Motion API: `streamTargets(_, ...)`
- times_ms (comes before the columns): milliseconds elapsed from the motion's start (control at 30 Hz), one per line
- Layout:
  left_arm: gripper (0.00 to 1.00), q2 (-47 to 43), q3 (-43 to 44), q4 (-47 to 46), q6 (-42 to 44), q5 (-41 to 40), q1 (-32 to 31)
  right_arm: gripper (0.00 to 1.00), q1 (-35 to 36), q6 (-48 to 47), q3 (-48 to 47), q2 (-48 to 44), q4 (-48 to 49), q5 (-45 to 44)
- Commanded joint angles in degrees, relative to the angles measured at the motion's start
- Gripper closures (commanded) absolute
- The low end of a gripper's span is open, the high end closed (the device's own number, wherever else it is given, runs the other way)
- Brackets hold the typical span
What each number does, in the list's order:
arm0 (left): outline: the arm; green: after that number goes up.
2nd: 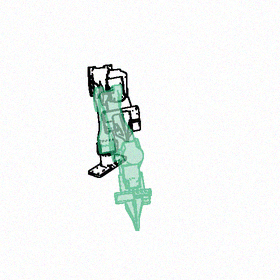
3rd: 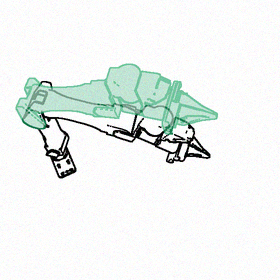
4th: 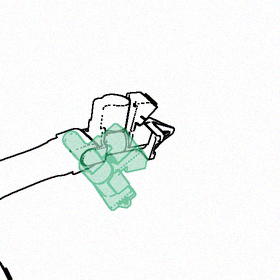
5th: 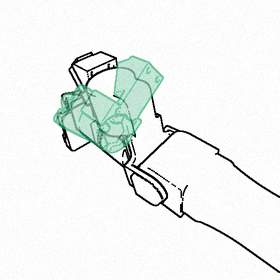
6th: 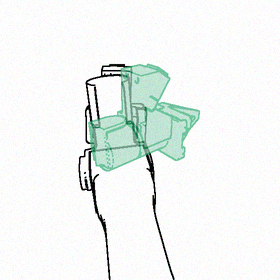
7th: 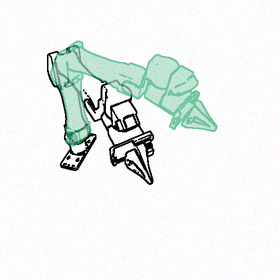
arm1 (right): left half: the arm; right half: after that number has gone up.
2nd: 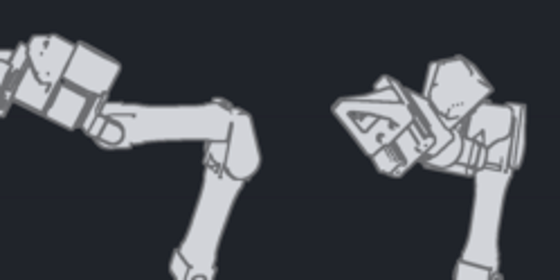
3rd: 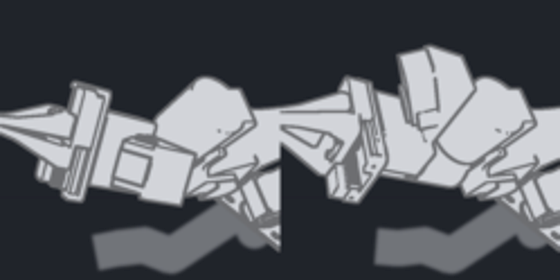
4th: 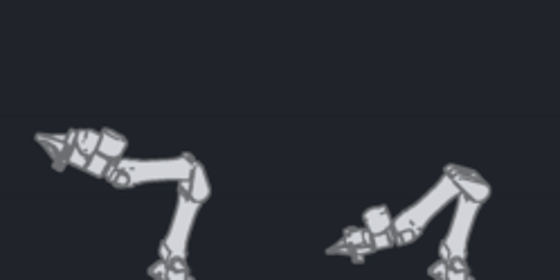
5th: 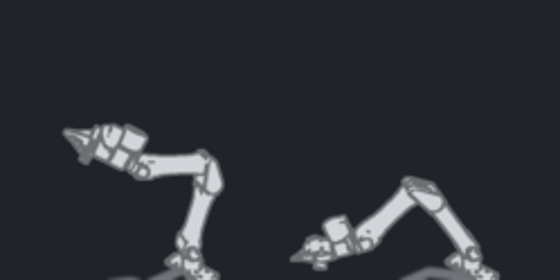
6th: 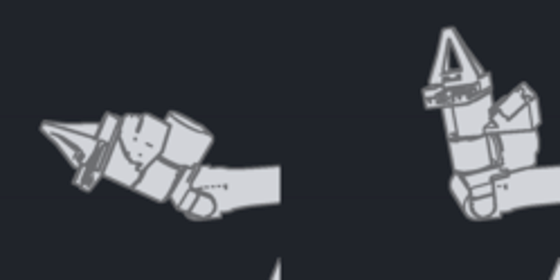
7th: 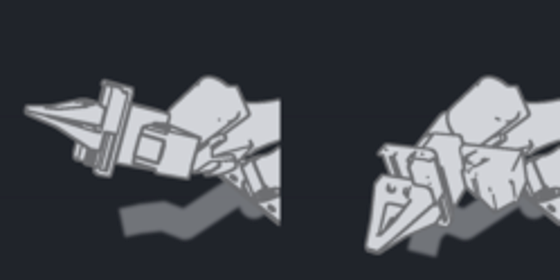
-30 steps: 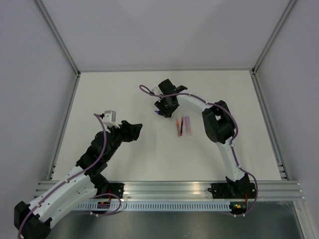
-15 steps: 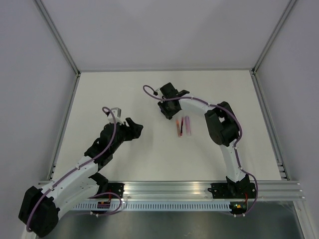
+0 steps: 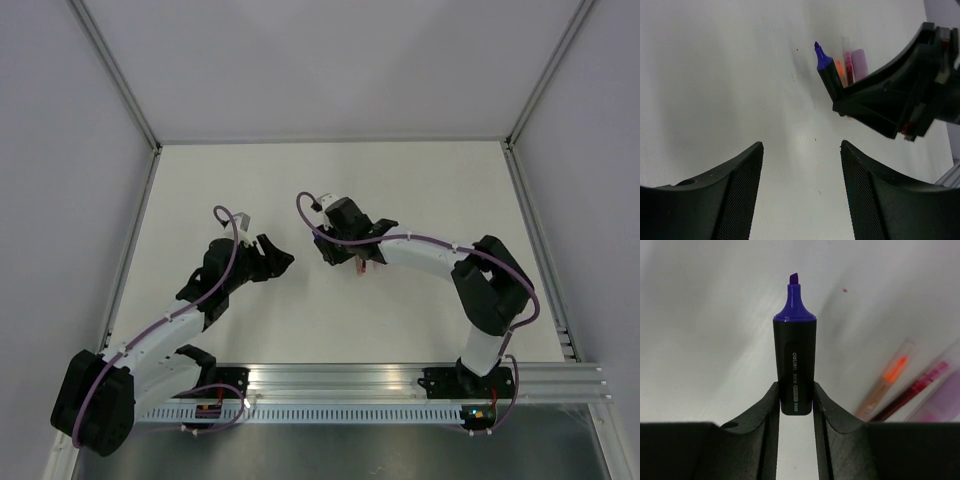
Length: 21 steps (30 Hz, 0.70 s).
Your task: Insert the pens into the pen caps
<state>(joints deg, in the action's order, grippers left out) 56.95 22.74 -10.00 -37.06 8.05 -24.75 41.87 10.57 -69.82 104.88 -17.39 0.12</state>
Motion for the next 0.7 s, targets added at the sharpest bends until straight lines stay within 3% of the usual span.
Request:
streamTargets(0,0.32,-1.0,1.6,-3.2,-0.7,1.7,0.3,1.00,5.0,5.5,4.7,-7.5,11.1,0.2)
streamTargets(200,0.33,-0.2,1.5,-3.9,-1.0,2.1,0.3,1.00,10.2,8.8,11.7,-13.9,19.0,-0.8)
streamTargets(667,0.35,-1.1,-0.1,-8.6,-1.4,6.4,0.3,1.00,15.4,10.7,13.2,-17.3,23.1,-1.4)
